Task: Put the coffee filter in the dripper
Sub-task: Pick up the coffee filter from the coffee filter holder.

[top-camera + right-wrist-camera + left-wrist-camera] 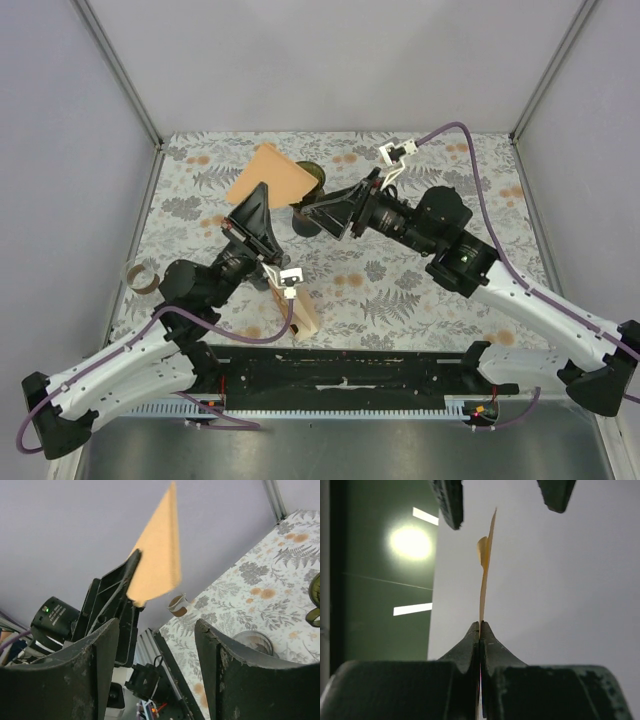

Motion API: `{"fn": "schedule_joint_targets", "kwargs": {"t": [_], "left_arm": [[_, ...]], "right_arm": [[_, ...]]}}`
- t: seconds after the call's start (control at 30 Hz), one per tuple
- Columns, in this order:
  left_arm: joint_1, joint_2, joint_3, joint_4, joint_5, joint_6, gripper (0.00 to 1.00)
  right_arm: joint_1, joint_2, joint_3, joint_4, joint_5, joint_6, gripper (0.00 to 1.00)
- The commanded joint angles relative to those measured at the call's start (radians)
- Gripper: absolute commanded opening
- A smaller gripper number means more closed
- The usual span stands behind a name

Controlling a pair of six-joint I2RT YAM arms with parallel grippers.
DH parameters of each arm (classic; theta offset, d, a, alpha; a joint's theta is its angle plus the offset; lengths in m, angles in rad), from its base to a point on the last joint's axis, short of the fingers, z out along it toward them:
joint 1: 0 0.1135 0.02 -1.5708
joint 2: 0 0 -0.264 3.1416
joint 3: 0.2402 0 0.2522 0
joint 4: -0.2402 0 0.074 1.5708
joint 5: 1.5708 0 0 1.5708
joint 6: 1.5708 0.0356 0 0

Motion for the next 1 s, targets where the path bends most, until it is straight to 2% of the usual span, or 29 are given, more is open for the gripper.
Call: {"fn": "schedule_joint_targets", "kwargs": {"t": [0.0,0.17,0.43,0.87,0.97], "left_arm": [[-0.005,-0.033,-0.046,0.235,0.076,0.261,0.02],[-0.006,-0.056,-0.101,0.237,0.102,0.333,0.02],[-0.006,-0.043,-0.093,0.233,0.054,0.34,0.02],[-0.006,-0.016,-0.052,0.233,0.005,0.317,0.02],[-0.006,-0.014,-0.055,0.233,0.011,0.318,0.02]], "right_arm": [[0.011,0.026,0.02,0.146,0.073,0.129,0.68],[0.009,0.06,0.017,0.237,0.042,0.181,0.53],[0.011,0.111,0.035,0.266,-0.034,0.218,0.36],[0.012,0.077,-0.019,0.223,-0.042,0.204,0.36],[0.014,0.077,-0.023,0.212,-0.041,0.201,0.33]]}}
